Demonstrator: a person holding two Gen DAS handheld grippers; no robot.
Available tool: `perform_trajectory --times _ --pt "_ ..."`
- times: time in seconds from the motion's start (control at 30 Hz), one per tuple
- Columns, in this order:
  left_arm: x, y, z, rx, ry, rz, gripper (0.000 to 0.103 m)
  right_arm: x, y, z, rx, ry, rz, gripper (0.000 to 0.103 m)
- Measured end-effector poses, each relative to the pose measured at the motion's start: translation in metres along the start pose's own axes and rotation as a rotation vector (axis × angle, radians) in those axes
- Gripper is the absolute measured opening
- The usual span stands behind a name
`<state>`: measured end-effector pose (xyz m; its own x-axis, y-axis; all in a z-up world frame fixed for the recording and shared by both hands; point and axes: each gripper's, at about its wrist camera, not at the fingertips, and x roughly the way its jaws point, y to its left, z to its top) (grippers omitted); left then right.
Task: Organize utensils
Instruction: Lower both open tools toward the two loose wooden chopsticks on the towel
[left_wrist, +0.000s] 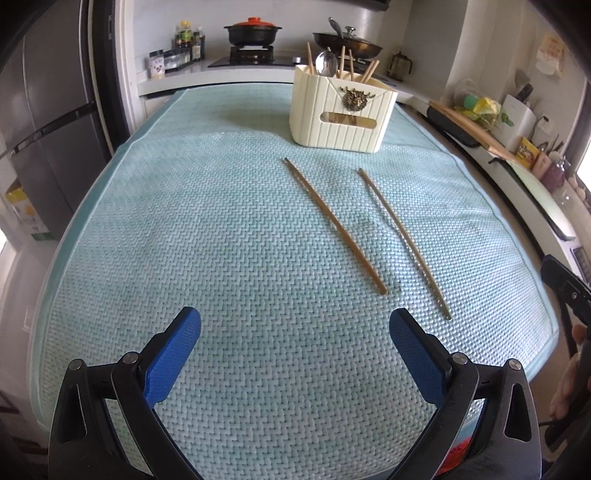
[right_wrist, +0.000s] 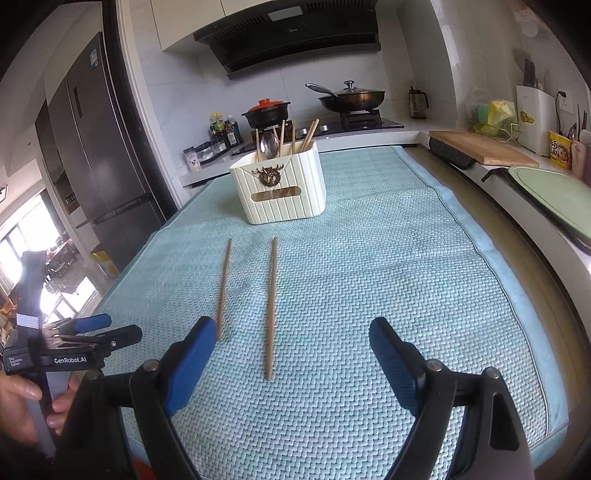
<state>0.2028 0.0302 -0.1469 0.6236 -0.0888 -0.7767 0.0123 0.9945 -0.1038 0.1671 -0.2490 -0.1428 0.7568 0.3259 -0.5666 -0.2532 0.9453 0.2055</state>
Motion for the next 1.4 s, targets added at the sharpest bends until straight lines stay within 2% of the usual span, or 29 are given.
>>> perform_trajectory --times 0.17,0.33,0.47,0.63,0.8,0.93,0.97,1.03,1.17,1.23,1.33,1.4 --pt "0.002 0.007 -0.001 -0.006 -0.006 0.002 0.102 0.002 0.004 0.001 -0.021 0.003 -0.022 0.086" --pt "0.001 0.02 -0.001 -0.043 -0.025 0.015 0.102 0.012 0.002 -0.001 0.003 0.06 -0.016 0.086" --pt "0.004 0.032 0.0 -0.077 -0.029 0.012 0.102 0.015 0.003 0.001 -0.006 0.092 -0.054 0.086" --pt "0.013 0.037 0.01 -0.086 -0.003 0.014 0.102 0.024 0.0 0.005 -0.009 0.125 -0.085 0.086" --pt "0.022 0.044 0.024 -0.104 0.032 0.007 0.102 0.041 -0.004 0.018 -0.015 0.179 -0.061 0.086" --pt "0.033 0.049 0.047 -0.109 0.093 -0.042 0.102 0.062 -0.005 0.039 -0.032 0.229 -0.024 0.086" --pt "0.037 0.05 0.054 -0.109 0.113 -0.057 0.102 0.069 -0.005 0.045 -0.029 0.242 -0.008 0.085" --pt "0.043 0.049 0.069 -0.117 0.123 -0.09 0.102 0.083 -0.004 0.057 -0.014 0.276 0.032 0.068" --pt "0.057 0.04 0.096 -0.092 0.127 -0.1 0.102 0.117 0.005 0.077 -0.025 0.326 0.088 0.06" --pt "0.068 0.033 0.11 -0.063 0.124 -0.087 0.102 0.135 0.013 0.083 -0.048 0.348 0.108 0.052" --pt "0.091 0.024 0.131 -0.056 0.127 -0.071 0.101 0.163 0.022 0.087 -0.07 0.38 0.119 0.051" --pt "0.109 0.02 0.142 -0.062 0.134 -0.054 0.101 0.181 0.027 0.088 -0.09 0.398 0.118 0.045"
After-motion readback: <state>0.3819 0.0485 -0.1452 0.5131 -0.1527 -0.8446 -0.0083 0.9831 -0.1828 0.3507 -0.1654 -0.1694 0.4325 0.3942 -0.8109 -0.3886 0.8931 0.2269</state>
